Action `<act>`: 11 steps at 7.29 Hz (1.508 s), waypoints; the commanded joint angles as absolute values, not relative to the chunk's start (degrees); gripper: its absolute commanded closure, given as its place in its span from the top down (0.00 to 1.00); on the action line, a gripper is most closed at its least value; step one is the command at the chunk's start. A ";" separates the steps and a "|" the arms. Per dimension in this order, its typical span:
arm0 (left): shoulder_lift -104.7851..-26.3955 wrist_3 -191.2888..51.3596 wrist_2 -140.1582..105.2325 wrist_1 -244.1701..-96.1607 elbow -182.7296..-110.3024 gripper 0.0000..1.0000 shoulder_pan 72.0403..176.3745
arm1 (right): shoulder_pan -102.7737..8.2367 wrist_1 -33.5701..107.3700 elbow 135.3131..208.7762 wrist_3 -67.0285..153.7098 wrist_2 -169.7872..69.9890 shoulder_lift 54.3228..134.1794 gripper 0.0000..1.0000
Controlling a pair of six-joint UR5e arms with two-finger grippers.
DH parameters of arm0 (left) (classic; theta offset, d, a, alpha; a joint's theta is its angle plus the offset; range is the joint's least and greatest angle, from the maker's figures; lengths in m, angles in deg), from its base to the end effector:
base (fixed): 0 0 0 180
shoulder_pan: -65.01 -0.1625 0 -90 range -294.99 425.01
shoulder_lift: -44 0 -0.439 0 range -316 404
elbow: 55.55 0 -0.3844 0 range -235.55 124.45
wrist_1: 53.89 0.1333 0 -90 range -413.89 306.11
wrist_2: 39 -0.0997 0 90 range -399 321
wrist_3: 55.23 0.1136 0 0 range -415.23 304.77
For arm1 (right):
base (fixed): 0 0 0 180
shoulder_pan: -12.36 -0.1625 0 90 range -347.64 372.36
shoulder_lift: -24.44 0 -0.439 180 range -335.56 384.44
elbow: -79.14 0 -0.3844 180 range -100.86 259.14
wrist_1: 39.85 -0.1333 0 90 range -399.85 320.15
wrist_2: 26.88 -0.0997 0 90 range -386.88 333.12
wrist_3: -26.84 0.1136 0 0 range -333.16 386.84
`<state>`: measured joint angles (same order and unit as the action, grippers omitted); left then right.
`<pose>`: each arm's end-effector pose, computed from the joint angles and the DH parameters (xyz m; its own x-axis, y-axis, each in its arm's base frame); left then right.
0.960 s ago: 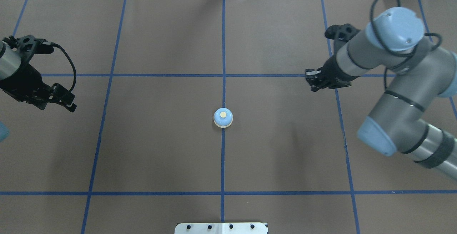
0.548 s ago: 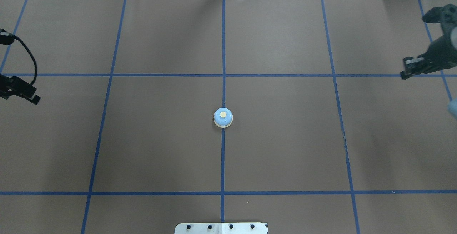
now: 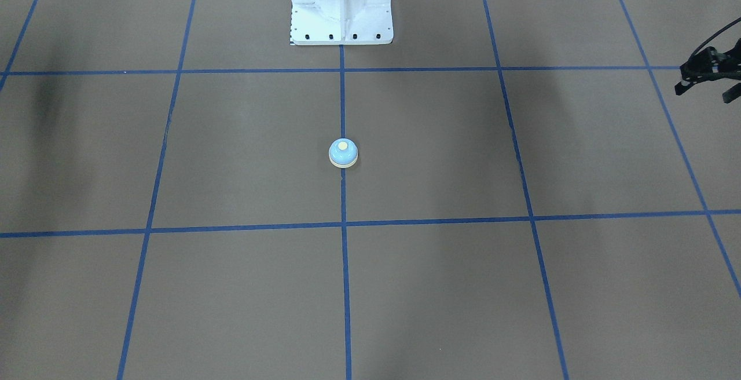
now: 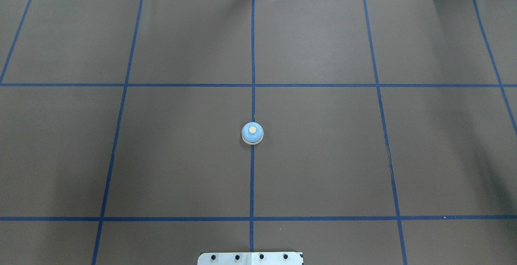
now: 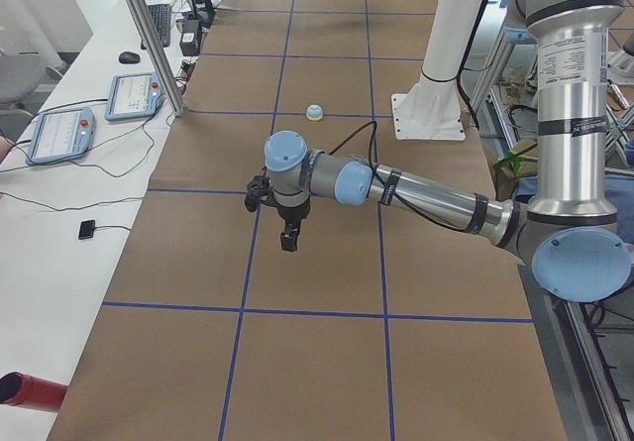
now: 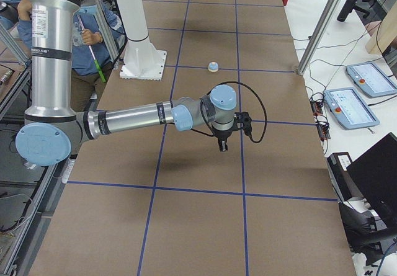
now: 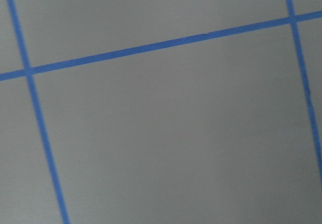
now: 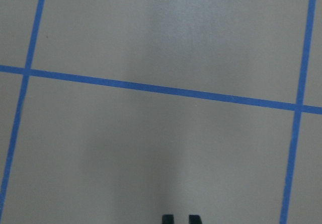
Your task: Place and press bell with both arms
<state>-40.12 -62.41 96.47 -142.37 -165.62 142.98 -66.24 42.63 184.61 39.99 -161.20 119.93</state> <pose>0.0410 -0.4436 0.5608 0.6736 0.1775 -0.7175 -0.1201 0.9841 0.1307 -0.0373 -0.4578 0.5804 0.6854 -0.1256 0.7173 0.0335 0.9894 0.1412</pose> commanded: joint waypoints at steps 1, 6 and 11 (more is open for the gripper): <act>-39.49 -61.12 96.79 -142.39 -164.00 1.00 145.61 | -69.37 43.47 184.61 37.83 -161.53 121.30 1.00; -39.23 -58.68 96.97 -143.35 -160.50 1.00 149.03 | -71.39 44.35 184.52 31.60 -161.52 122.62 1.00; -39.32 -55.32 97.06 -142.74 -160.05 1.00 150.62 | -72.19 47.69 184.69 27.19 -160.73 122.00 1.00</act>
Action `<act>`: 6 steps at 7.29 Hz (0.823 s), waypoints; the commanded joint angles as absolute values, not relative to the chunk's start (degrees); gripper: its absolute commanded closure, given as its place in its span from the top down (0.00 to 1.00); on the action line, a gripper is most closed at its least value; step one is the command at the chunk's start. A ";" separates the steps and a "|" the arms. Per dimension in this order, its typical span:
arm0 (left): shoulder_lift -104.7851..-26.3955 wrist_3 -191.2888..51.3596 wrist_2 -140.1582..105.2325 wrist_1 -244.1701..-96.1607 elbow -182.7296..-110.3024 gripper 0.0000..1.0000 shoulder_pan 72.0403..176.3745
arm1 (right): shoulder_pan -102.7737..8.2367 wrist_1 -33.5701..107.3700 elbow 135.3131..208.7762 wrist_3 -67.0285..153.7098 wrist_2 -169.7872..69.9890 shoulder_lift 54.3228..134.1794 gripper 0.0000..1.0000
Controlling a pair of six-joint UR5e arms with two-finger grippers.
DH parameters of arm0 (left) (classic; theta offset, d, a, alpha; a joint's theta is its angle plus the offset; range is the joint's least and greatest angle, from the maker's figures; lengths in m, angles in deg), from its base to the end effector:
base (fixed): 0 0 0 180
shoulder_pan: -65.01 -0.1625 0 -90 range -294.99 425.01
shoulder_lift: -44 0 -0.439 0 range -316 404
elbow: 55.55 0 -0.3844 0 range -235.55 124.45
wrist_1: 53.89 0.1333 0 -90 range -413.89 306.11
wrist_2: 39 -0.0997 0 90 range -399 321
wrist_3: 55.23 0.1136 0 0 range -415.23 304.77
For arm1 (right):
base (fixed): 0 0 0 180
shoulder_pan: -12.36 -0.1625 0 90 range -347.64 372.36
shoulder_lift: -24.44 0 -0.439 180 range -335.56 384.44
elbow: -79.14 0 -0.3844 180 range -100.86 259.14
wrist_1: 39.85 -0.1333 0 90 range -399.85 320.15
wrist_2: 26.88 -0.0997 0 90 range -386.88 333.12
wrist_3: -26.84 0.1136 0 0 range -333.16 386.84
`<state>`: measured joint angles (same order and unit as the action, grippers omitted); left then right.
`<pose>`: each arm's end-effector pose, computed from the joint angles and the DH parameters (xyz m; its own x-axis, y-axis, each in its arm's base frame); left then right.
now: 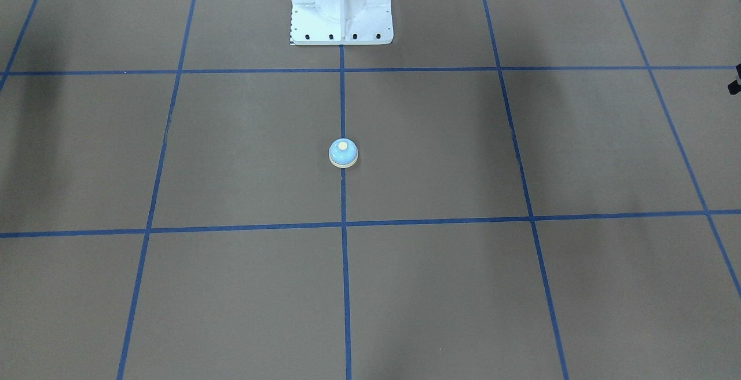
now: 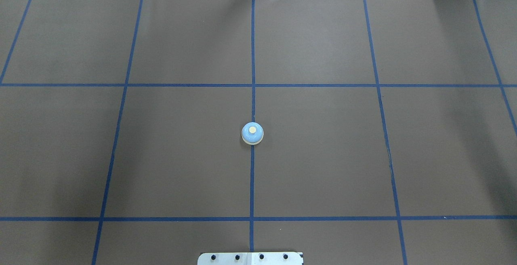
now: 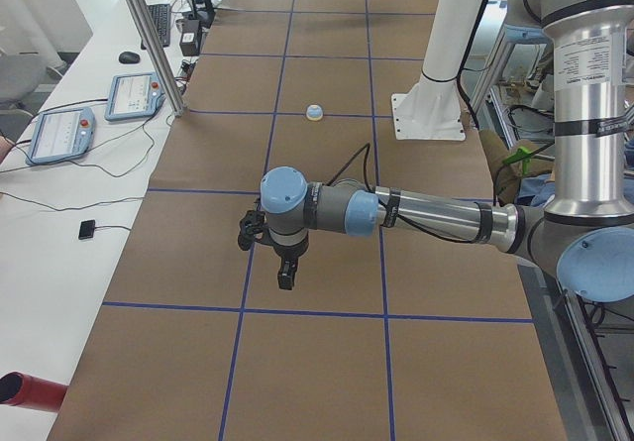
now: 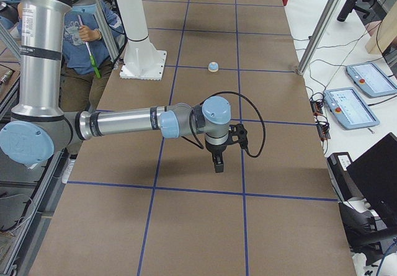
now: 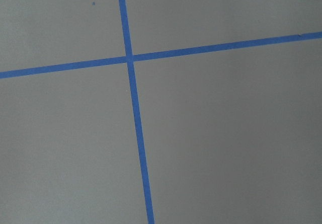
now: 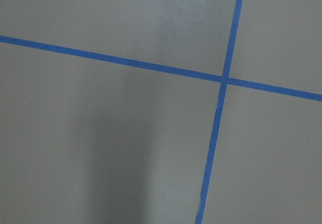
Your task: Place and press bell with both arms
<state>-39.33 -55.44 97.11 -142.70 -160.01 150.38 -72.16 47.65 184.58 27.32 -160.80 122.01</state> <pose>-0.0159 -0.4407 0.6132 0.6846 0.1349 -0.7163 -0.0777 0.9906 0.1123 0.0126 -0.4390 0.6076 0.7059 -0.1849 0.6838 0.0880 0.9808 0.1743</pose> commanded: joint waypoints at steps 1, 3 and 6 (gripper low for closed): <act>-39.23 -55.67 97.06 -142.74 -160.48 1.00 150.53 | -72.19 47.69 184.69 27.19 -160.73 122.18 1.00; -39.23 -55.85 97.06 -142.66 -160.66 1.00 150.53 | -72.19 47.69 184.69 27.19 -160.73 122.27 1.00; -39.32 -55.85 96.97 -142.66 -159.87 1.00 150.44 | -72.19 47.69 184.87 27.19 -160.73 122.00 1.00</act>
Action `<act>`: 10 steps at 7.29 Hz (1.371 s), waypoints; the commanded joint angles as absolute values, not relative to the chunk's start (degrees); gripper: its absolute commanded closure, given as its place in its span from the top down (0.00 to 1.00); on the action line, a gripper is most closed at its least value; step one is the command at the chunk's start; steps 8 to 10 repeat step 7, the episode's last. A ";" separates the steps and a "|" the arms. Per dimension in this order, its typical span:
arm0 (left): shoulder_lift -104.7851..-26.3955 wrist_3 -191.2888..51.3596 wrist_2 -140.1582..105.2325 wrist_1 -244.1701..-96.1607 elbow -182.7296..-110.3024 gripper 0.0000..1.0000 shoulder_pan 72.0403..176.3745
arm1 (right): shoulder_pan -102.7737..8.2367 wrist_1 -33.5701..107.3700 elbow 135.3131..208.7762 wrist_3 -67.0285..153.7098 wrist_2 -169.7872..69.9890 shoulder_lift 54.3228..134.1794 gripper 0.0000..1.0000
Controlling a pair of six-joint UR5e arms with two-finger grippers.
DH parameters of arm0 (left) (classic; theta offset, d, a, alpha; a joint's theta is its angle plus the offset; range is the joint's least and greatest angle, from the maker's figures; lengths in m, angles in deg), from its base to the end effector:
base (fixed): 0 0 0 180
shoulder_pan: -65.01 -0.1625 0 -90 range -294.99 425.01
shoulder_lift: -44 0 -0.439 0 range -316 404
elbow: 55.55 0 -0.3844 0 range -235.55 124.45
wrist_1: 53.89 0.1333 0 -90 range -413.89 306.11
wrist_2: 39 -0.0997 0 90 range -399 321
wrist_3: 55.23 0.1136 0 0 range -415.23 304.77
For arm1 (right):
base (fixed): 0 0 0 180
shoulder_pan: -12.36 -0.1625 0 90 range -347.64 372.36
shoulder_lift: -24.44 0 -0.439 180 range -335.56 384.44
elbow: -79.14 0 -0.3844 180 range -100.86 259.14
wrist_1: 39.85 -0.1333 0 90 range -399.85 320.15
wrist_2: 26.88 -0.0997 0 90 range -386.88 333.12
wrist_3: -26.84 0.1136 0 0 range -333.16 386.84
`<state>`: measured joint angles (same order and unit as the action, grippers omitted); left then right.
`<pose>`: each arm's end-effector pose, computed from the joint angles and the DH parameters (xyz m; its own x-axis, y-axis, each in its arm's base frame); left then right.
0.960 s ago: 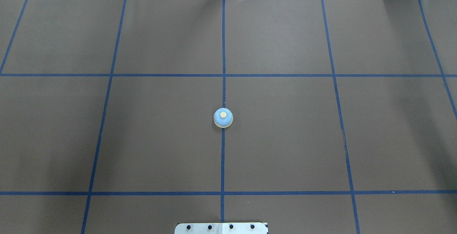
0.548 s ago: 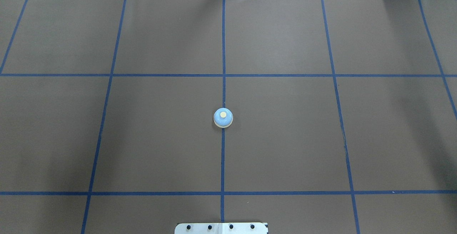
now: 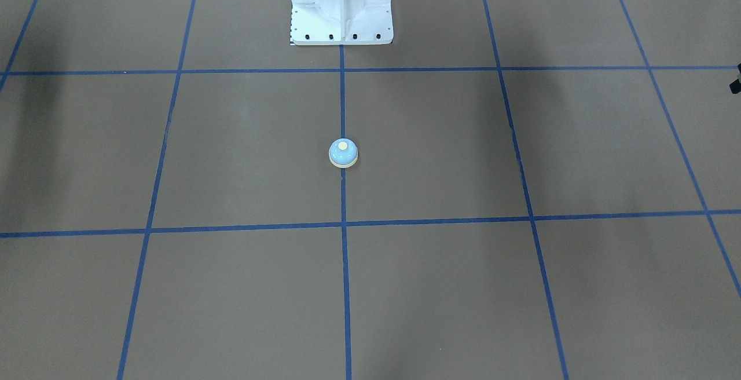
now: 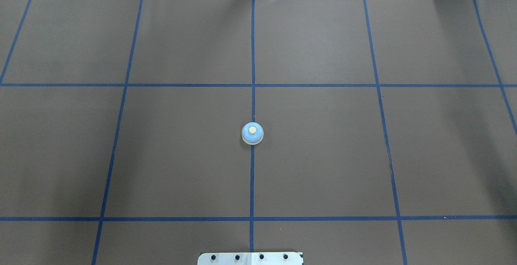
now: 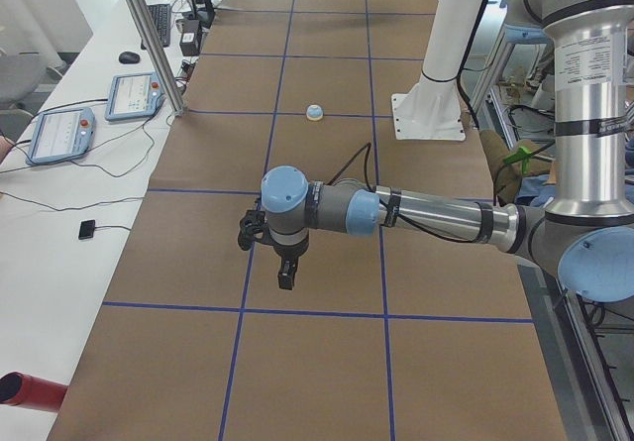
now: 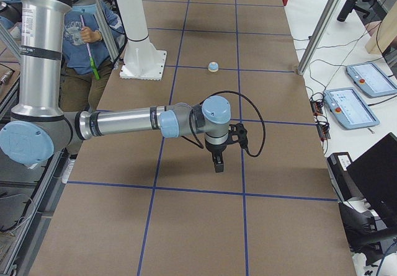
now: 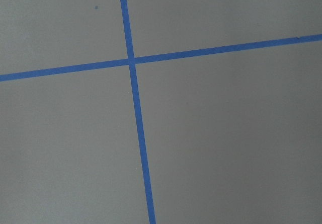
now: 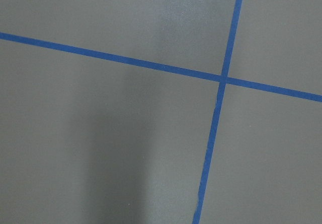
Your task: Place and press bell with both arms
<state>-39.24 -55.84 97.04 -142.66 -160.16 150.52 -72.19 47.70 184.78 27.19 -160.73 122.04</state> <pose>-0.0171 -0.4399 0.6128 0.6863 0.1265 -0.7162 -0.0705 0.9917 0.1077 0.0130 -0.4387 0.6063 0.7065 -0.1881 0.6823 0.0891 0.9800 0.1779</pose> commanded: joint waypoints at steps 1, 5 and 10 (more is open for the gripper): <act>-39.23 -55.85 97.06 -142.74 -159.96 1.00 150.53 | -72.19 47.69 184.87 27.19 -160.73 122.00 1.00; -37.56 -55.76 97.06 -143.36 -160.58 1.00 150.53 | -72.36 47.78 185.48 27.19 -160.65 122.09 1.00; -37.56 -55.85 96.97 -143.36 -160.49 1.00 150.53 | -72.63 47.78 185.40 27.10 -160.56 122.09 1.00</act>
